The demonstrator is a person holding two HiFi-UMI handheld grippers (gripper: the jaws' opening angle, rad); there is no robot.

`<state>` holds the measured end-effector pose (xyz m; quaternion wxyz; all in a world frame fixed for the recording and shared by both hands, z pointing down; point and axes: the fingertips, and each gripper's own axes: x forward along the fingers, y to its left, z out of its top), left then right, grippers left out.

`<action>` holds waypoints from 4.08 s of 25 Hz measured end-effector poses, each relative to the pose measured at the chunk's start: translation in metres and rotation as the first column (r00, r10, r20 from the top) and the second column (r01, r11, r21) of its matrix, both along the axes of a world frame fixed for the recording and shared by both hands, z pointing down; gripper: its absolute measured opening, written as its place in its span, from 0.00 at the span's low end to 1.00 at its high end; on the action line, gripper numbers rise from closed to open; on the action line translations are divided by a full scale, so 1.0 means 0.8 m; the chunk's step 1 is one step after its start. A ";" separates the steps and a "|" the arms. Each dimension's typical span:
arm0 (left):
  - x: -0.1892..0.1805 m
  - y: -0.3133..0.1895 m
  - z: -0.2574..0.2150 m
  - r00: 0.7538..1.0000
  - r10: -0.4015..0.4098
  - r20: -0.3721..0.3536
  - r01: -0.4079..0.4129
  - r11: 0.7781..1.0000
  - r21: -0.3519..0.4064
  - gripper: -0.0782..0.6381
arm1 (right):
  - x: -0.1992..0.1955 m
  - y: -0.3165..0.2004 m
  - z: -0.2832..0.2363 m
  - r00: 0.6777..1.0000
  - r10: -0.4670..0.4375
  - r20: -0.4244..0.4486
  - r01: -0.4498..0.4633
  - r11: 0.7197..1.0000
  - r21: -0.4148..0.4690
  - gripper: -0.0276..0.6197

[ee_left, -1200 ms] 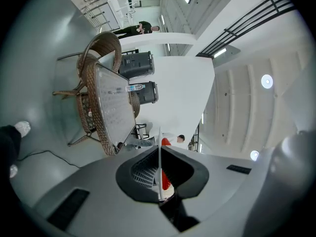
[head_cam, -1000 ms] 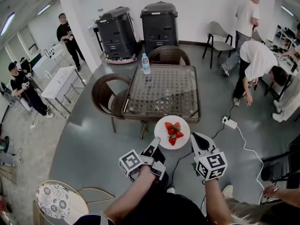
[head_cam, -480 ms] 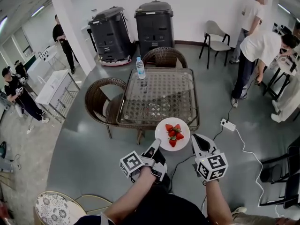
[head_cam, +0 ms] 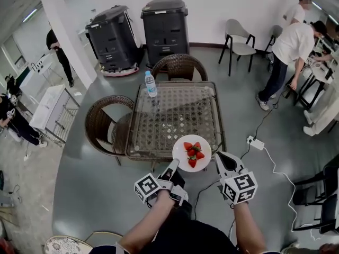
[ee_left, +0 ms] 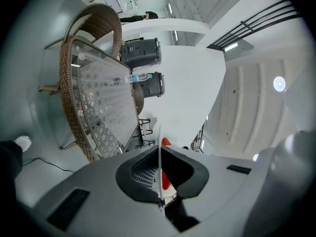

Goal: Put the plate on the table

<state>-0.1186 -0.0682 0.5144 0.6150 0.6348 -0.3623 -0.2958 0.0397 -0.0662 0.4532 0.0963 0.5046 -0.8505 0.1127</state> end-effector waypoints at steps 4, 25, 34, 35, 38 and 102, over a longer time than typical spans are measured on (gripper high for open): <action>-0.006 -0.051 0.002 1.000 0.016 0.000 -0.016 1.000 -0.008 0.13 | -0.005 -0.049 -0.001 1.000 0.009 -0.020 -0.009 1.000 -0.022 0.05; 0.066 -0.153 0.071 0.999 0.049 0.006 -0.048 0.997 -0.055 0.13 | 0.062 -0.178 0.058 1.000 -0.027 0.013 0.028 0.993 -0.116 0.05; 0.086 -0.164 0.118 0.998 -0.016 0.063 0.022 0.996 -0.090 0.13 | 0.081 -0.208 0.088 0.993 -0.119 0.012 0.119 0.981 -0.153 0.05; 0.087 -0.165 0.124 0.997 -0.020 0.068 0.026 0.995 -0.093 0.13 | 0.081 -0.211 0.091 0.992 -0.122 0.012 0.123 0.980 -0.156 0.05; 0.090 -0.169 0.143 0.996 -0.037 0.077 0.045 0.994 -0.104 0.13 | 0.086 -0.215 0.101 0.992 -0.126 0.012 0.126 0.977 -0.171 0.05; 0.107 -0.178 0.306 0.715 0.343 0.609 0.012 0.865 -0.502 0.28 | 0.104 -0.203 0.142 0.992 -0.124 0.005 0.120 0.956 -0.268 0.05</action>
